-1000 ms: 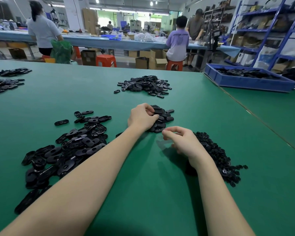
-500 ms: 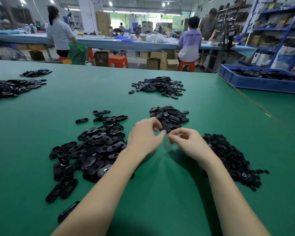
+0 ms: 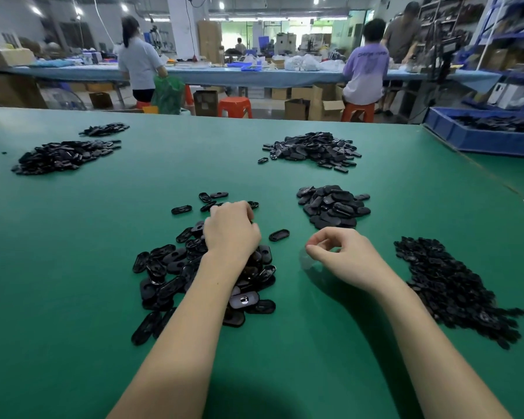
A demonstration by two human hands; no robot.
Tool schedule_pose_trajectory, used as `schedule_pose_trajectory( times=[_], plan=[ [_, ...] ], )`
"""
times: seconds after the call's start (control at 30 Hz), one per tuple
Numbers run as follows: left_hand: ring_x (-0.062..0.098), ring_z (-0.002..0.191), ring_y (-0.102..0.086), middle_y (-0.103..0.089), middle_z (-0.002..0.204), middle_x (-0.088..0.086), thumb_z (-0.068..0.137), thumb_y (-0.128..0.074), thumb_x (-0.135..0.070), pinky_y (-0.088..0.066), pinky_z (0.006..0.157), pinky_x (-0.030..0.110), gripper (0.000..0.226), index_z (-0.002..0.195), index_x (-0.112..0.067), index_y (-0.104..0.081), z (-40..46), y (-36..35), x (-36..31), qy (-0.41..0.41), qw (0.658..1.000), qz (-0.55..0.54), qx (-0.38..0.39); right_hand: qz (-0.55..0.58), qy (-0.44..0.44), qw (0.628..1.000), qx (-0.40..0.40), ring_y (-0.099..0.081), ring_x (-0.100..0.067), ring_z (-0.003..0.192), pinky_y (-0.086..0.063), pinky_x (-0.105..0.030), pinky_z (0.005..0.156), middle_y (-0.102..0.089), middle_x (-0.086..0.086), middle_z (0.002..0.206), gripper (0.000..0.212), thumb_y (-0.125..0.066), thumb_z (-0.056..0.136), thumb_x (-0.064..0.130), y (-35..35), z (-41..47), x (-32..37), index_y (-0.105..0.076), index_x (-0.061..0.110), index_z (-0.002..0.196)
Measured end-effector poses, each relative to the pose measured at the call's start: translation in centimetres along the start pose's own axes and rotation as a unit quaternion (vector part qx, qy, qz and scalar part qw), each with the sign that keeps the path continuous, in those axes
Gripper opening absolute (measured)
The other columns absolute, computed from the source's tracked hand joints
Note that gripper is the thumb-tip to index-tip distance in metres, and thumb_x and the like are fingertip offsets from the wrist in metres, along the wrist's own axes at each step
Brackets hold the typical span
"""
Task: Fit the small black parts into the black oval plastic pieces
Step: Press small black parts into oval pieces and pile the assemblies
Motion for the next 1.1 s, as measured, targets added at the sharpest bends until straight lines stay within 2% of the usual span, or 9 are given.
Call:
schedule_pose_trajectory(
  times=[0.1, 0.27, 0.57, 0.67, 0.8, 0.87, 0.93, 1.03, 1.1],
  plan=[
    [0.024, 0.113, -0.057, -0.068, 0.108, -0.003, 0.087, -0.065, -0.027, -0.049, 0.090, 0.036, 0.021, 0.108, -0.031, -0.067, 0.0, -0.7, 1.1, 0.039, 0.999, 0.012, 0.033, 0.000, -0.001, 1.000, 0.007, -0.056, 0.009, 0.061, -0.039, -0.004, 0.054, -0.070, 0.010, 0.079, 0.006, -0.069, 0.090, 0.030, -0.2, -0.1, 0.0, -0.072, 0.029, 0.085],
    [0.022, 0.104, -0.061, -0.069, 0.102, -0.006, 0.084, -0.065, -0.014, -0.042, 0.076, 0.031, 0.028, 0.104, -0.033, -0.065, 0.0, -0.6, 1.2, 0.050, 0.998, -0.003, 0.023, 0.001, -0.004, 1.000, 0.018, -0.056, 0.011, 0.061, -0.039, -0.003, 0.055, -0.070, 0.011, 0.080, 0.005, -0.069, 0.091, 0.029, -0.4, -0.3, 0.0, -0.072, 0.030, 0.086],
    [0.019, 0.103, -0.064, -0.071, 0.105, -0.010, 0.089, -0.065, -0.026, -0.041, 0.073, 0.028, 0.024, 0.112, -0.033, -0.066, -0.3, 0.6, 0.0, 0.018, 1.000, -0.015, -0.016, -0.008, -0.011, 1.000, 0.026, -0.064, -0.003, 0.076, -0.041, -0.006, 0.059, -0.072, 0.008, 0.086, 0.005, -0.069, 0.091, 0.032, -0.2, -0.5, -0.1, -0.073, 0.030, 0.088],
    [0.017, 0.100, -0.065, -0.072, 0.103, -0.014, 0.088, -0.066, -0.030, -0.044, 0.075, 0.028, 0.019, 0.107, -0.033, -0.067, -0.7, 0.8, -1.4, -0.013, 0.998, -0.067, -0.015, -0.008, -0.013, 0.999, 0.029, -0.064, -0.005, 0.078, -0.043, -0.012, 0.063, -0.072, 0.008, 0.087, 0.004, -0.069, 0.091, 0.032, 0.1, -0.5, 0.0, -0.072, 0.031, 0.088],
    [0.013, 0.082, -0.068, -0.070, 0.095, -0.018, 0.085, -0.070, -0.031, -0.052, 0.079, 0.029, 0.019, 0.103, -0.036, -0.067, -1.6, -0.2, -5.0, -0.063, 0.977, -0.197, 0.044, -0.014, -0.037, 0.999, 0.005, -0.062, -0.005, 0.075, -0.043, -0.011, 0.060, -0.073, 0.008, 0.087, 0.004, -0.070, 0.090, 0.034, 2.2, -0.6, -1.1, -0.073, 0.032, 0.088],
    [0.010, 0.077, -0.069, -0.070, 0.093, -0.016, 0.085, -0.072, -0.027, -0.052, 0.079, 0.024, 0.020, 0.103, -0.035, -0.070, -2.4, -0.8, -7.0, -0.077, 0.957, -0.271, 0.069, -0.046, -0.062, 0.997, -0.007, -0.064, -0.007, 0.080, -0.047, -0.022, 0.067, -0.073, 0.010, 0.089, 0.005, -0.069, 0.090, 0.036, 3.8, -0.8, -2.3, -0.072, 0.033, 0.087],
    [0.011, 0.079, -0.073, -0.072, 0.096, -0.012, 0.086, -0.073, -0.019, -0.054, 0.080, 0.020, 0.016, 0.099, -0.030, -0.074, -3.4, -2.0, -8.5, -0.054, 0.915, -0.382, 0.119, -0.100, -0.094, 0.990, -0.014, -0.065, -0.009, 0.086, -0.051, -0.028, 0.075, -0.073, 0.014, 0.089, 0.006, -0.069, 0.089, 0.037, 5.7, -1.1, -3.8, -0.072, 0.033, 0.086],
    [0.023, 0.082, -0.074, -0.071, 0.100, 0.007, 0.088, -0.071, -0.001, -0.062, 0.077, 0.029, 0.015, 0.095, -0.014, -0.074, -5.6, -4.7, -10.4, 0.057, 0.767, -0.590, 0.244, -0.180, -0.146, 0.971, -0.053, -0.065, -0.013, 0.091, -0.052, -0.030, 0.079, -0.072, 0.018, 0.091, 0.006, -0.068, 0.087, 0.035, 9.1, -1.9, -6.0, -0.072, 0.034, 0.082],
    [0.024, 0.084, -0.070, -0.070, 0.096, 0.009, 0.088, -0.069, 0.004, -0.062, 0.074, 0.027, 0.017, 0.095, -0.011, -0.072, -6.6, -5.7, -11.1, 0.102, 0.711, -0.635, 0.284, -0.203, -0.178, 0.958, -0.093, -0.065, -0.016, 0.095, -0.048, -0.029, 0.075, -0.073, 0.016, 0.096, 0.007, -0.068, 0.086, 0.032, 11.1, -2.5, -7.2, -0.073, 0.035, 0.083]
  ],
)
Point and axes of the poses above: each hand's wrist, its own z-axis towards the middle knuckle, its own y-axis out of the back of the hand, x = y × z, the point moved 9 cm from there along z, towards the middle knuckle
